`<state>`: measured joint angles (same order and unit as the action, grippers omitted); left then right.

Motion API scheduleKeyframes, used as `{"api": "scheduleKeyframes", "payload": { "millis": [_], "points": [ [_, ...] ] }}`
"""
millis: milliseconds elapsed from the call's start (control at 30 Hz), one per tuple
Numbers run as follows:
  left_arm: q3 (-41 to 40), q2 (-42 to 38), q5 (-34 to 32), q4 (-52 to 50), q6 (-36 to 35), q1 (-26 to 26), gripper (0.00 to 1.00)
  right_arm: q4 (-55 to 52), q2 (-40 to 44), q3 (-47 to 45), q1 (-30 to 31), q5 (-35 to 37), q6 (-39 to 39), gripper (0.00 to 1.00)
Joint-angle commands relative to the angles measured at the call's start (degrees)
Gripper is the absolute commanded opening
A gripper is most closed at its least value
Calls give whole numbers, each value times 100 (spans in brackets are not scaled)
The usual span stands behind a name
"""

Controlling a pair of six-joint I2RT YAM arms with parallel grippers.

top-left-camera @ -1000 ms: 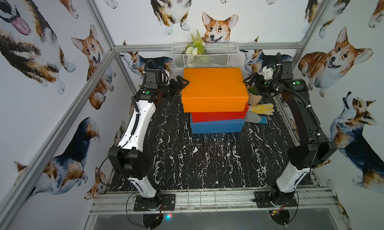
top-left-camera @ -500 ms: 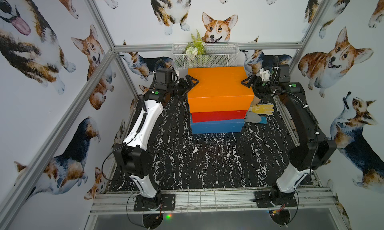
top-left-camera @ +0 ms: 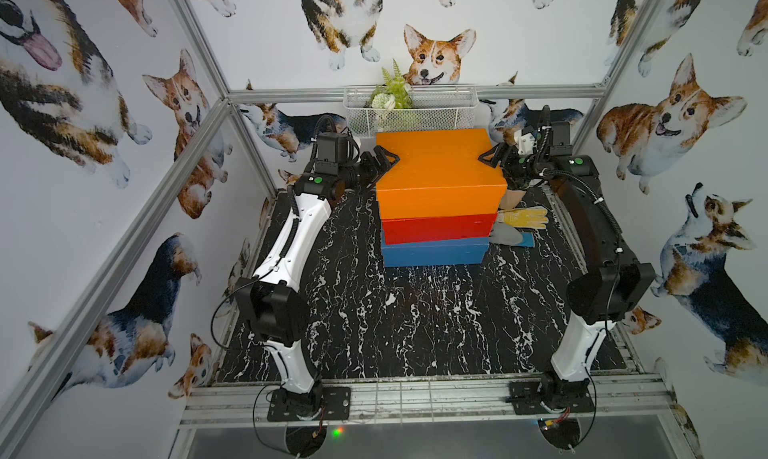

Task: Stack the shoeboxes
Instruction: Adjust the shoebox.

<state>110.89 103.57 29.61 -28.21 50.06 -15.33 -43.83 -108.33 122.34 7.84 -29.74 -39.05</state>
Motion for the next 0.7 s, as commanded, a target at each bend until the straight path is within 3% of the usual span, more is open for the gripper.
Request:
{"api": "scheduleKeyframes", "payload": {
  "millis": [0,133,367,667],
  "points": [
    [48,76,212,25,58,-5,100,-177,-129,175,7,-6,55,83],
    [40,41,182,-6,32,-4,100,-353,-258,419,7,27,122,84],
    [92,-149,28,-290,-180,79,100,-589,-172,715,4,258,260,95],
    [5,-360,194,-424,-223,547,100,-1097,-227,1326,-137,449,344,99]
  ]
}}
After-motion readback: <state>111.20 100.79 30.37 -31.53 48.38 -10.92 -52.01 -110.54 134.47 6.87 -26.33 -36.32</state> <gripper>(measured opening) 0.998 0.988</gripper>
